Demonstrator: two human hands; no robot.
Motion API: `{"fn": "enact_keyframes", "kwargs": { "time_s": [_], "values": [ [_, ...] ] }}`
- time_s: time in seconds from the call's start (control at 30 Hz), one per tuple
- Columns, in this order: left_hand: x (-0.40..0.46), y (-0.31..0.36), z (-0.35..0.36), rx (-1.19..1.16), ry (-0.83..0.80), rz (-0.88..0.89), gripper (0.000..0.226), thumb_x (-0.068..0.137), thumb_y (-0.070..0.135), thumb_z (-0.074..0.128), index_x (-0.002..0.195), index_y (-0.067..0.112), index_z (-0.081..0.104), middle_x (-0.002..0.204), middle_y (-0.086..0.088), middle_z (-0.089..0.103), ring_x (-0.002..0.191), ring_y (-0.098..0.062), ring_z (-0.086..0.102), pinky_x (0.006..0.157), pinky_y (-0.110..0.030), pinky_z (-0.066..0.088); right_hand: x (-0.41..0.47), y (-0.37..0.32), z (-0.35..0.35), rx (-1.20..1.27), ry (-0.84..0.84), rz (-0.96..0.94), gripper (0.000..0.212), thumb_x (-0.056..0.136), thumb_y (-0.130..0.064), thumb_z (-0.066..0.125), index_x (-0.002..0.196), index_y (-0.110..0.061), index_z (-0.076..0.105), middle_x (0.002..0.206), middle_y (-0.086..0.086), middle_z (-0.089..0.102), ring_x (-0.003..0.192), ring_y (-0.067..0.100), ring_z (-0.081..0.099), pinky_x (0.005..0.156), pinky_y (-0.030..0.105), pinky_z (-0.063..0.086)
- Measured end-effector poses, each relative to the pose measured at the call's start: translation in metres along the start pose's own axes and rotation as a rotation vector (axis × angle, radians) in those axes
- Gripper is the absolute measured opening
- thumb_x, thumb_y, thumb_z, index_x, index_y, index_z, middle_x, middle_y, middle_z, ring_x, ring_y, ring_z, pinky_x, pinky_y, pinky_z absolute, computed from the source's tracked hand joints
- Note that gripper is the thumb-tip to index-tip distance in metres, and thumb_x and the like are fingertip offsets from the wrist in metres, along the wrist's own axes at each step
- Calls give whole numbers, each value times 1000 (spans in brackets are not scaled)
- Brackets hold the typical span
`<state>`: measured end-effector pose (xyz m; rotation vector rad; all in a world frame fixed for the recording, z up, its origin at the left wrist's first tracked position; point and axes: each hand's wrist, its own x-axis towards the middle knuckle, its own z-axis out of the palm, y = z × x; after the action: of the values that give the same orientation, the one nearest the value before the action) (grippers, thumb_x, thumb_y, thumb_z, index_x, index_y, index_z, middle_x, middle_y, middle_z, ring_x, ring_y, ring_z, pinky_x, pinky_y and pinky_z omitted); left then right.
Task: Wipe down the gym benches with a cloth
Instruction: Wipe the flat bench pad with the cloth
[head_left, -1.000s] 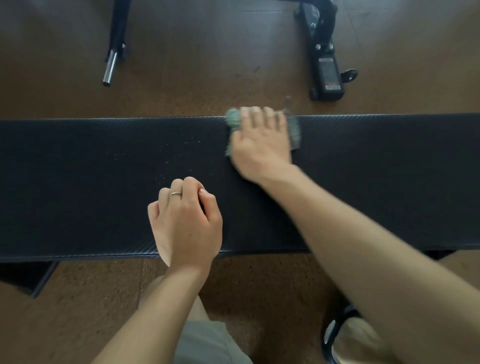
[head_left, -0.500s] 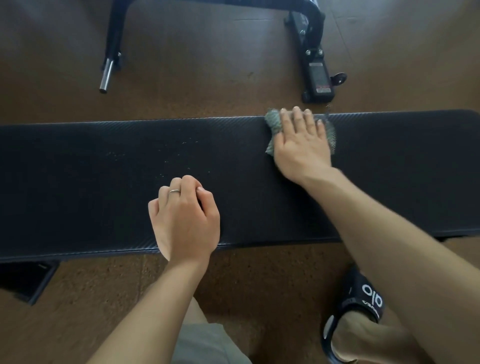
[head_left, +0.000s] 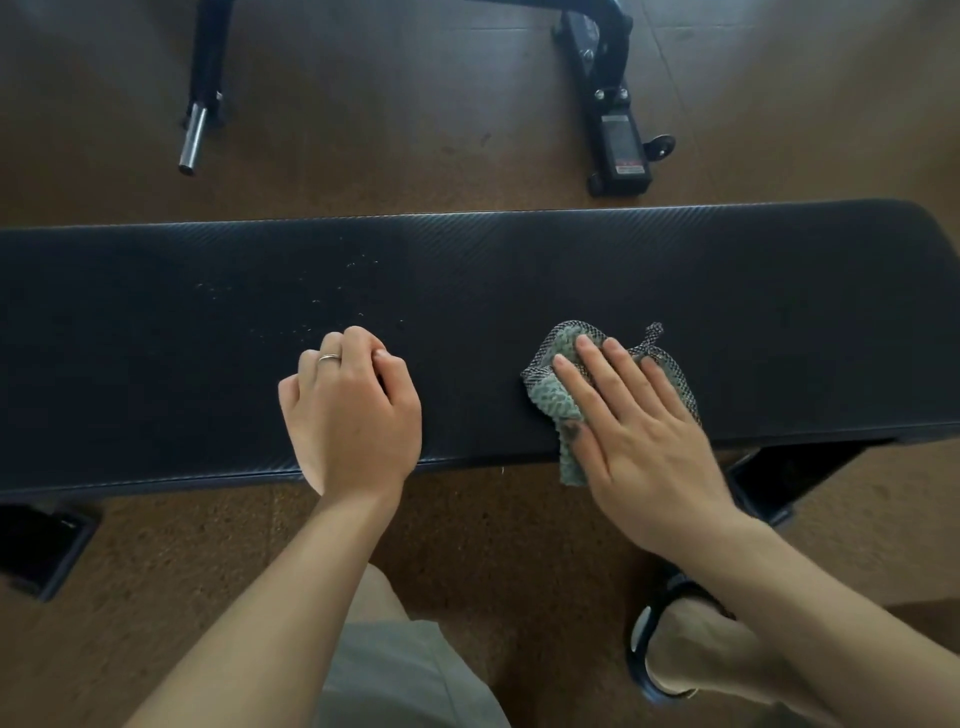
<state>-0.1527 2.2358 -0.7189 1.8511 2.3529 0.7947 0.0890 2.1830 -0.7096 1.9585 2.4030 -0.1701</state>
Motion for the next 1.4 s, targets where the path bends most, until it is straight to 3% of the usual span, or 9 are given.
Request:
{"fn": "enact_keyframes", "kwargs": {
  "time_s": [0.27, 0.4, 0.5, 0.57, 0.93, 1.03, 1.17, 1.3, 1.4],
  "values": [
    [2, -1, 0, 1, -2, 13, 23, 100, 24, 38, 90, 17, 57, 86, 1, 61, 82, -23, 53, 84, -43, 38, 24, -83, 7, 48, 36, -284, 62, 110, -43, 25, 164, -14, 16, 171, 13, 13, 159, 32, 3, 127, 53, 10],
    [1, -3, -2, -16, -18, 24, 26, 101, 26, 36, 90, 16, 58, 86, 0, 62, 80, -22, 53, 84, -43, 40, 12, -39, 3, -28, 16, -426, 66, 108, -47, 34, 165, -20, 13, 172, 9, 11, 159, 28, 5, 128, 49, 11],
    [0, -2, -2, -30, -9, 14, 27, 100, 25, 36, 90, 15, 59, 86, -1, 62, 80, -20, 52, 84, -41, 39, -7, 16, 2, -192, 21, -463, 84, 100, -31, 61, 165, -18, 10, 172, 12, 9, 159, 32, 8, 127, 50, 14],
    [0, 0, -1, -20, 1, 7, 27, 100, 25, 36, 90, 15, 59, 87, -1, 62, 81, -21, 53, 85, -42, 39, -11, 36, 1, -237, 23, -469, 90, 95, -19, 67, 165, -17, 10, 172, 12, 10, 158, 32, 9, 126, 49, 14],
    [4, 1, 1, 22, -25, 28, 27, 100, 27, 36, 92, 16, 59, 87, 0, 62, 82, -23, 55, 85, -45, 41, 53, -19, -5, -159, -27, -758, 85, 102, -43, 56, 165, -17, 5, 173, 9, 3, 159, 28, -2, 129, 47, 10],
    [4, -3, -2, -1, -38, 55, 28, 100, 27, 36, 92, 16, 60, 87, 0, 62, 81, -21, 54, 83, -43, 41, 48, -11, -5, -95, -37, -717, 84, 102, -47, 52, 165, -19, 4, 173, 6, 2, 159, 23, -4, 130, 43, 5],
    [20, -22, -19, -50, -31, 96, 26, 100, 25, 40, 91, 13, 61, 84, -1, 61, 76, -18, 53, 76, -38, 42, 26, 38, -9, -105, -37, -565, 77, 106, -55, 37, 165, -21, 1, 173, 4, 1, 159, 19, -4, 129, 45, 15],
    [43, -66, -35, 38, 25, -3, 25, 100, 22, 40, 90, 11, 60, 88, -8, 64, 80, -29, 58, 81, -46, 45, 20, 56, -10, -170, -68, -532, 76, 104, -56, 27, 165, -19, 3, 173, 6, 5, 160, 22, 1, 126, 45, 16],
    [43, -72, -31, -14, 33, -117, 20, 100, 21, 42, 89, 13, 56, 88, -4, 61, 81, -27, 57, 86, -45, 42, 35, 35, -10, -173, -63, -601, 76, 104, -54, 28, 165, -16, 4, 173, 8, 5, 159, 25, 2, 125, 46, 14]
  ]
}}
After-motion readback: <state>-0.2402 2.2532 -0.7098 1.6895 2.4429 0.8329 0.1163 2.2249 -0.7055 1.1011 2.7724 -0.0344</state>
